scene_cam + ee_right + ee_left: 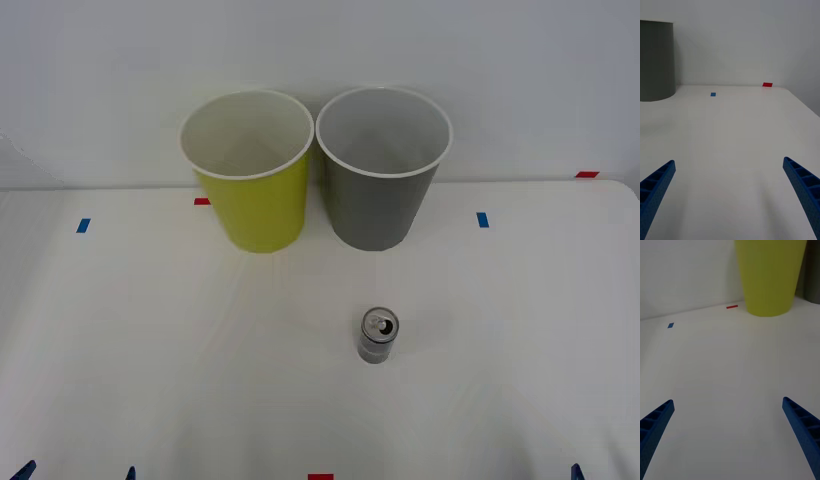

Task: Put cans in the gray bin and PET bottles in the light green bin.

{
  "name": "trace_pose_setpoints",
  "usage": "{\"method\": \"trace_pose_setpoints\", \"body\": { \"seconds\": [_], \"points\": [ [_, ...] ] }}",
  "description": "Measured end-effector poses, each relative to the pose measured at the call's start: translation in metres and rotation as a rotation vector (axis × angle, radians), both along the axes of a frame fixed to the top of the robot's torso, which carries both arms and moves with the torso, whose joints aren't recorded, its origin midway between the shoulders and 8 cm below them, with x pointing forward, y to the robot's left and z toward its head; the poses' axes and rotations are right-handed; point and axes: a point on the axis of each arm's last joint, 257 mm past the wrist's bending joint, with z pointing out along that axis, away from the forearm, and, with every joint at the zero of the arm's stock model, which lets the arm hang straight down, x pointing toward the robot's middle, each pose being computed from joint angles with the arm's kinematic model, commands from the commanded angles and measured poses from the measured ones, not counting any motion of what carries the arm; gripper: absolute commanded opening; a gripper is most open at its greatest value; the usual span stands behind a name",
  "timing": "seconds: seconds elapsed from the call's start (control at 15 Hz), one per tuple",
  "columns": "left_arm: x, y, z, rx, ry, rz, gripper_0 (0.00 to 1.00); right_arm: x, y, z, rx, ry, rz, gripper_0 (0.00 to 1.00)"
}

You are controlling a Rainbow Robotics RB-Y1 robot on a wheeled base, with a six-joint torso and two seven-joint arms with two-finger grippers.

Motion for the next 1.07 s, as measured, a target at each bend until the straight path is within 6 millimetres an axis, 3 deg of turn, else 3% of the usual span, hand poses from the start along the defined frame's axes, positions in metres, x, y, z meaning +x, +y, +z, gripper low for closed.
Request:
{"method": "trace_pose_setpoints", "body": {
  "seconds": [1.07],
  "points": [
    [0.0000, 0.0000, 0.0000, 0.000, 0.000, 0.000, 1.00, 0.0000, 0.0000, 0.0000, 0.000, 0.000, 0.000, 1.00]
  ]
}}
